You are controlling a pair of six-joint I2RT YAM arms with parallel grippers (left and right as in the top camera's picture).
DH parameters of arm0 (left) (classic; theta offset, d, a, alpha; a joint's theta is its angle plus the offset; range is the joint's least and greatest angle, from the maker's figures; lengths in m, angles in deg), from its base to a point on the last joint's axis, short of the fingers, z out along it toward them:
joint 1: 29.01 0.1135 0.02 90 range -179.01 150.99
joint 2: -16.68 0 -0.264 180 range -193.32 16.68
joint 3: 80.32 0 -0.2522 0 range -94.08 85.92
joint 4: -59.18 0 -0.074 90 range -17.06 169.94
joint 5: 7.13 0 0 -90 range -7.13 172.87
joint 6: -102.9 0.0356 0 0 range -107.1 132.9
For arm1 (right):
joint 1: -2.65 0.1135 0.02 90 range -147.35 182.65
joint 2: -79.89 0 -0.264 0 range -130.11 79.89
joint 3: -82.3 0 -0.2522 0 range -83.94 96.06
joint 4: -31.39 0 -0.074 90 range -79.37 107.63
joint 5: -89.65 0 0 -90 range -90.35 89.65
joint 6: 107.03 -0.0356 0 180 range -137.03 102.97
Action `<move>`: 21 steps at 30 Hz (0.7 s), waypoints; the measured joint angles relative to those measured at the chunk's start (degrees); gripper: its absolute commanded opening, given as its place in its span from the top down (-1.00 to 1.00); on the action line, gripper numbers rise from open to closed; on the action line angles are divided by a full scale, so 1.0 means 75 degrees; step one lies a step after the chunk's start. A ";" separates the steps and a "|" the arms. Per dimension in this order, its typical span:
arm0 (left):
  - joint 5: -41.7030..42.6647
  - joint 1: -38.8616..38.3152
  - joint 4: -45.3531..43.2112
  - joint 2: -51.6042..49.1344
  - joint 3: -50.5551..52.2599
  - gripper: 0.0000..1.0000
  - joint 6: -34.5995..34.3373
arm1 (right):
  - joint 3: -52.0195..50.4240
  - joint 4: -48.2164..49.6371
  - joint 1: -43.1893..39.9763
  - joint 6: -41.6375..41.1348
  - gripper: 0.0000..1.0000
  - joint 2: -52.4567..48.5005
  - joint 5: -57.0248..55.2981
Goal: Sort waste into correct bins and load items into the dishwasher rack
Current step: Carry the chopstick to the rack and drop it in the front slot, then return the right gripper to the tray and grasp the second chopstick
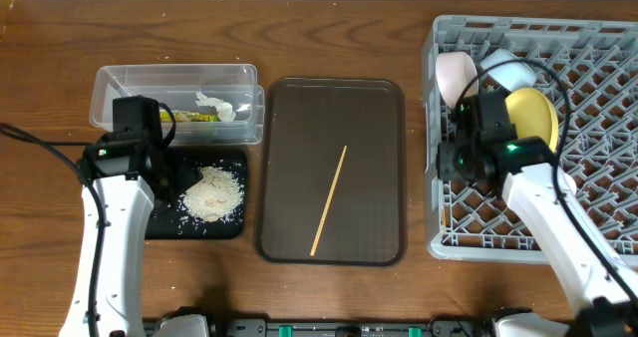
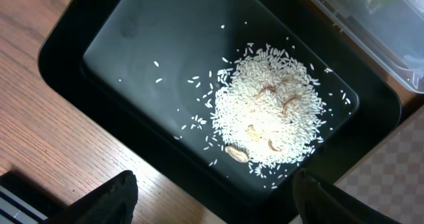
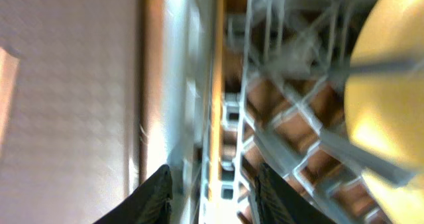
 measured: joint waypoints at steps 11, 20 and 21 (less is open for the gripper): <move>0.0000 0.0000 0.0003 0.0000 0.0000 -0.56 -0.0003 | 0.0597 0.1081 0.1413 -0.0058 -0.07 0.0256 0.1536; 0.0000 0.0000 0.0003 0.0000 0.0000 -0.56 0.0000 | 0.0597 0.1314 0.3258 -0.0647 -0.06 -0.1451 0.1504; 0.0000 0.0000 0.0003 0.0003 0.0000 -0.56 0.0000 | 0.0597 0.1355 0.3366 -0.0705 -0.07 -0.1600 0.1480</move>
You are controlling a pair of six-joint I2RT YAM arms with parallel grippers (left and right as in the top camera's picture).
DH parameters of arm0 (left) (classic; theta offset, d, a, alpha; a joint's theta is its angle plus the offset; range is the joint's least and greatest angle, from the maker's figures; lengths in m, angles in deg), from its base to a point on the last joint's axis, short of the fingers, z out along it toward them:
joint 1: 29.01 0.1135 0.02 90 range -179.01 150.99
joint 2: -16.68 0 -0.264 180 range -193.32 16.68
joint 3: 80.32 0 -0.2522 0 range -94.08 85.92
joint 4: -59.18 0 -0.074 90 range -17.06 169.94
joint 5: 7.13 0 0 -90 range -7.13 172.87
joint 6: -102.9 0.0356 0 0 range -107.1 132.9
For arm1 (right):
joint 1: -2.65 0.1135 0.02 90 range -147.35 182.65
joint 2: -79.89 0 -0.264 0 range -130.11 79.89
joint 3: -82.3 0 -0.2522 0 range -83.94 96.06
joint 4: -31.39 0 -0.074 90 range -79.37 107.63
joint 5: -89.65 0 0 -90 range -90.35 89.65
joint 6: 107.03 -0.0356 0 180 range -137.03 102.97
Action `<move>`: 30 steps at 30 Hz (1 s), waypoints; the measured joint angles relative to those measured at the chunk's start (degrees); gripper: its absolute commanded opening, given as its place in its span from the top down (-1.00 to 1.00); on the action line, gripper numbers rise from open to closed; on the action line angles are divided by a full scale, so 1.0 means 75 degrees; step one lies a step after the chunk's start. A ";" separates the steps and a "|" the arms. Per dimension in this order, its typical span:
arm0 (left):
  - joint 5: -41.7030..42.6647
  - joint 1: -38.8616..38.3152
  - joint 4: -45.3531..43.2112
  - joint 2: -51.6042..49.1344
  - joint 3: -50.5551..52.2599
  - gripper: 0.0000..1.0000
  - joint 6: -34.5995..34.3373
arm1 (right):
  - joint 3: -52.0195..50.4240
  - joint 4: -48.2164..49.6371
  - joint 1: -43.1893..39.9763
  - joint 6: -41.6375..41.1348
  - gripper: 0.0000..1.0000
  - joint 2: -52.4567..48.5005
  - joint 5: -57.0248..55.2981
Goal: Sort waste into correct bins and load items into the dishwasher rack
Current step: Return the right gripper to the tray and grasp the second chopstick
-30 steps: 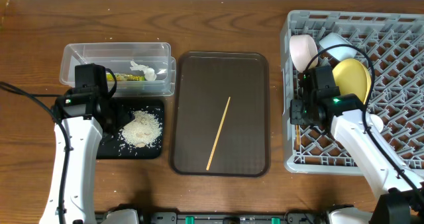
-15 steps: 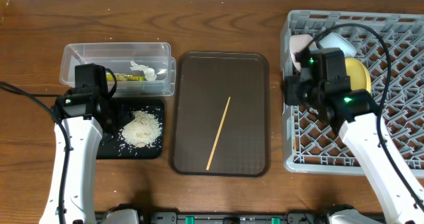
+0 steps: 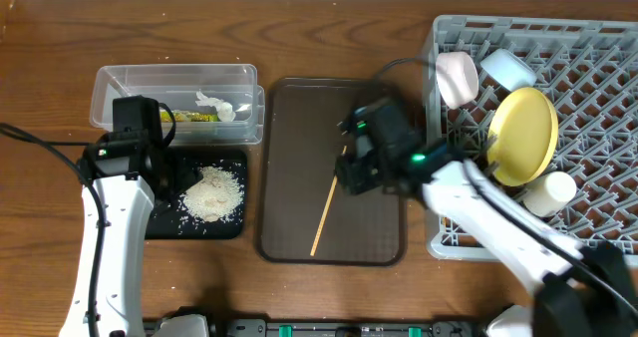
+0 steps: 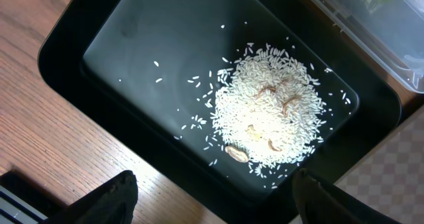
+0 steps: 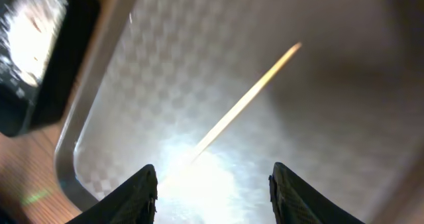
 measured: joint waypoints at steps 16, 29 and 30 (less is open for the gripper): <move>0.0000 0.0000 0.0000 -0.0003 0.0000 -0.56 0.0000 | 0.0079 0.0551 0.0962 -0.1029 0.11 -0.1903 -0.1218; 0.0000 0.0000 0.0000 -0.0003 0.0000 -0.56 0.0000 | 0.0224 -0.0393 0.0670 -0.1533 0.88 -0.1935 -0.1716; 0.0000 0.0000 0.0000 -0.0003 0.0000 -0.56 0.0000 | 0.0236 -0.0443 0.0583 -0.1542 0.92 -0.1938 -0.1734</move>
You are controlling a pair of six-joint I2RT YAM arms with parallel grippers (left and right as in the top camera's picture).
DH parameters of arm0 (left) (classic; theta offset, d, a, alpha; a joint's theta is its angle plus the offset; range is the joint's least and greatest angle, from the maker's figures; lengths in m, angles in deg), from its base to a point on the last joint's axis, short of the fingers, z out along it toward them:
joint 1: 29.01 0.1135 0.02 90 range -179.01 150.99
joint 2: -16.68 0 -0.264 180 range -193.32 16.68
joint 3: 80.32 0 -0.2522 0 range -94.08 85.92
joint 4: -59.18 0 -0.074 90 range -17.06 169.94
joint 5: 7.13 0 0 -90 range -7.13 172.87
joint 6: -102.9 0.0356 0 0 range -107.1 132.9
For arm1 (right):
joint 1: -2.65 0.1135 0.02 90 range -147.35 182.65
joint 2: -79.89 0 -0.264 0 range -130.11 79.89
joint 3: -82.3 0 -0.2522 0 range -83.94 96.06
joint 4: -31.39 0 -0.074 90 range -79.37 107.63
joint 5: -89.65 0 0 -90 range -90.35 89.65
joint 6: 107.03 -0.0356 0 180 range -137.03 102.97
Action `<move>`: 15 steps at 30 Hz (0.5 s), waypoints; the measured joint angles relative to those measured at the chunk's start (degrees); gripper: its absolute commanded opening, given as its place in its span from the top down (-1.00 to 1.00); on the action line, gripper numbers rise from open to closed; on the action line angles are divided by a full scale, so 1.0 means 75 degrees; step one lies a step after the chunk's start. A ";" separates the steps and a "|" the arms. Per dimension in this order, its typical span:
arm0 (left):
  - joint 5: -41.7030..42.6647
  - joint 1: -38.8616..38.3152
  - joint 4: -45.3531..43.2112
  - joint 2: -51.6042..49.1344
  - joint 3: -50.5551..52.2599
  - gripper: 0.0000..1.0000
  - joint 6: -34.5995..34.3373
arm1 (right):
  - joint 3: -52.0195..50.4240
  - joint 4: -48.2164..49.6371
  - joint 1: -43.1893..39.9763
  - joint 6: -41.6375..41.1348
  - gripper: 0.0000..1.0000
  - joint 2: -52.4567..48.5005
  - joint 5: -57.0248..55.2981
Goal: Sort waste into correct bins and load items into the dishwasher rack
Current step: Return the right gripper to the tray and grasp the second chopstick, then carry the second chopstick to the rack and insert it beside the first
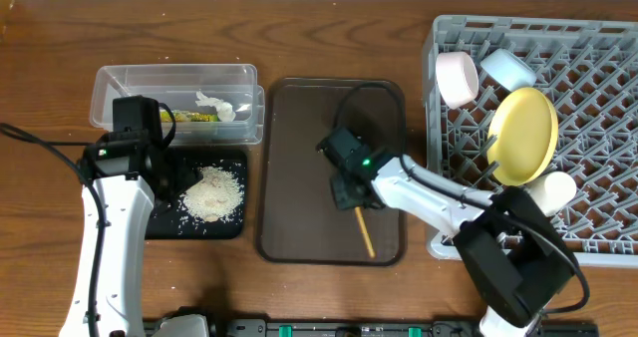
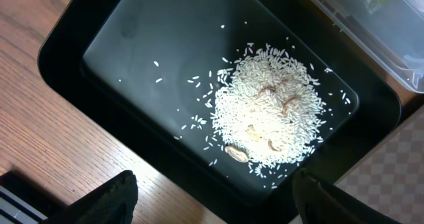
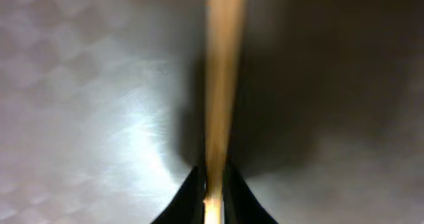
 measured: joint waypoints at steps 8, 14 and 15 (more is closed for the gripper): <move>0.0000 0.0000 0.0003 0.0000 0.0000 -0.56 0.0000 | 0.0335 -0.0624 -0.0195 -0.0029 0.98 -0.0128 -0.0032; 0.0000 0.0000 0.0003 0.0000 0.0000 -0.55 0.0000 | 0.1239 -0.1827 -0.0382 0.0198 0.98 -0.0221 -0.0070; 0.0000 0.0000 0.0003 0.0003 0.0000 -0.56 0.0000 | 0.1419 -0.1935 -0.0396 0.0239 0.98 -0.0195 -0.0067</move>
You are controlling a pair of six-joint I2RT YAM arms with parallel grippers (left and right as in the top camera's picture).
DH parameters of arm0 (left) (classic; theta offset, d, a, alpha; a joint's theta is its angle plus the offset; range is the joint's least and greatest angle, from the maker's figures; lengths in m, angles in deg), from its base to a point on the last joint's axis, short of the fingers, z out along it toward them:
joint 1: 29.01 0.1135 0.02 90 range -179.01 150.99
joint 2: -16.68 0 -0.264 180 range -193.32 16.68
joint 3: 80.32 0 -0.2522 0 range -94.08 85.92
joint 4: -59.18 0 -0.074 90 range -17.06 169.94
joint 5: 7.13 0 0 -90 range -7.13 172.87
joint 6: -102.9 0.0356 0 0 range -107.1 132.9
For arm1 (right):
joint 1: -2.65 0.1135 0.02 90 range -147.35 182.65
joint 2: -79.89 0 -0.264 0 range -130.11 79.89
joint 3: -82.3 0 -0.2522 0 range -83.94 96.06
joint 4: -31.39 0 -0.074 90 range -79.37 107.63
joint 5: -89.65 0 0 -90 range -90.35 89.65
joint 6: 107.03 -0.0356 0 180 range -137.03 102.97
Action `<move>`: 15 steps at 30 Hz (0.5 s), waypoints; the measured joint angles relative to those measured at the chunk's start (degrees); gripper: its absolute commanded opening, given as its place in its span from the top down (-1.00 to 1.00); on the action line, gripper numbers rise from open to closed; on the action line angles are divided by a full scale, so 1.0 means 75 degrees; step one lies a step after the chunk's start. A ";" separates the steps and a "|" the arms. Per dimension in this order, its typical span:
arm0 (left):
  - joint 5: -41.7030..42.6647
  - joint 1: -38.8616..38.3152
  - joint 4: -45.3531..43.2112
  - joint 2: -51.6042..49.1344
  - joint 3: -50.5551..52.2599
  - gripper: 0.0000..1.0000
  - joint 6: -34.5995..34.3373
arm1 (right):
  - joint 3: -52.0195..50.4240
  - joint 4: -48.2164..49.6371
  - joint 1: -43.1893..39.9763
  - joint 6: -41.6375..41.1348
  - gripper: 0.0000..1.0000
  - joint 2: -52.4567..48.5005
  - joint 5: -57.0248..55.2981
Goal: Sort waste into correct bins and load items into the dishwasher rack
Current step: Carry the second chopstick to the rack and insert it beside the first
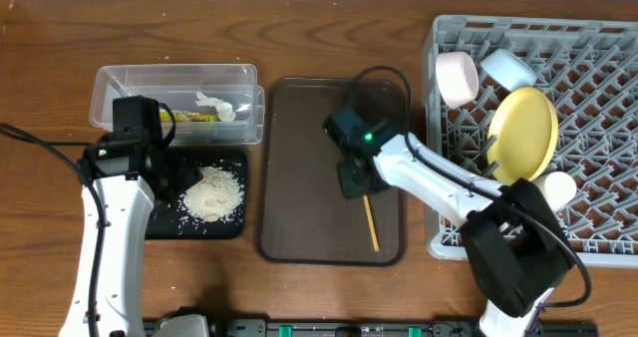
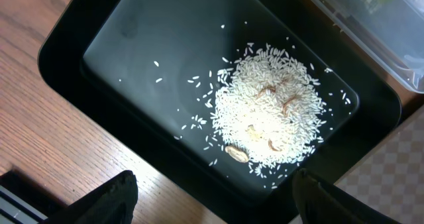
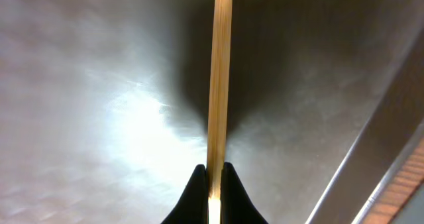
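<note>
A wooden chopstick (image 1: 370, 223) hangs over the brown tray (image 1: 299, 168), and my right gripper (image 1: 355, 182) is shut on its upper end. In the right wrist view the chopstick (image 3: 220, 71) runs straight up from between the closed fingertips (image 3: 197, 184), with the tray's raised edge at the lower right. My left gripper (image 2: 212, 197) stands open above the black bin (image 2: 119, 58), which holds a heap of rice (image 2: 268, 118). The grey dishwasher rack (image 1: 588, 148) at the right holds a yellow plate (image 1: 526, 130), a pink cup (image 1: 457, 78) and white cups.
A clear plastic bin (image 1: 169, 93) with scraps of waste stands behind the black bin (image 1: 164, 217) at the left. The rack's near-left corner holds a white cup (image 1: 554, 189). Wooden table surrounds the tray.
My right gripper has moved slightly back and to the right over the tray with the chopstick in it; the stick's free end now points toward the tray's front right. The left arm has not moved.
My right gripper was first in the rack by the yellow plate while the chopstick lay diagonally on the tray. Then it was open over the tray above the stick. Then it was shut on the stick, and now holds it turned and shifted. The left gripper stayed over the rice.
</note>
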 measured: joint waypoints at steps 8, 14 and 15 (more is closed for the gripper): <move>0.0000 0.0000 0.0000 0.0000 0.0000 -0.56 0.0000 | 0.0621 -0.0335 -0.0944 0.0402 0.98 0.1332 0.0000; 0.0000 0.0000 -0.0003 -0.0003 0.0000 -0.56 0.0000 | 0.0694 -0.0997 -0.2270 0.0597 0.98 0.2483 -0.0023; 0.0000 0.0000 0.0000 -0.0003 0.0000 -0.56 0.0000 | 0.0708 -0.1163 -0.2474 0.0673 0.98 0.2556 -0.0038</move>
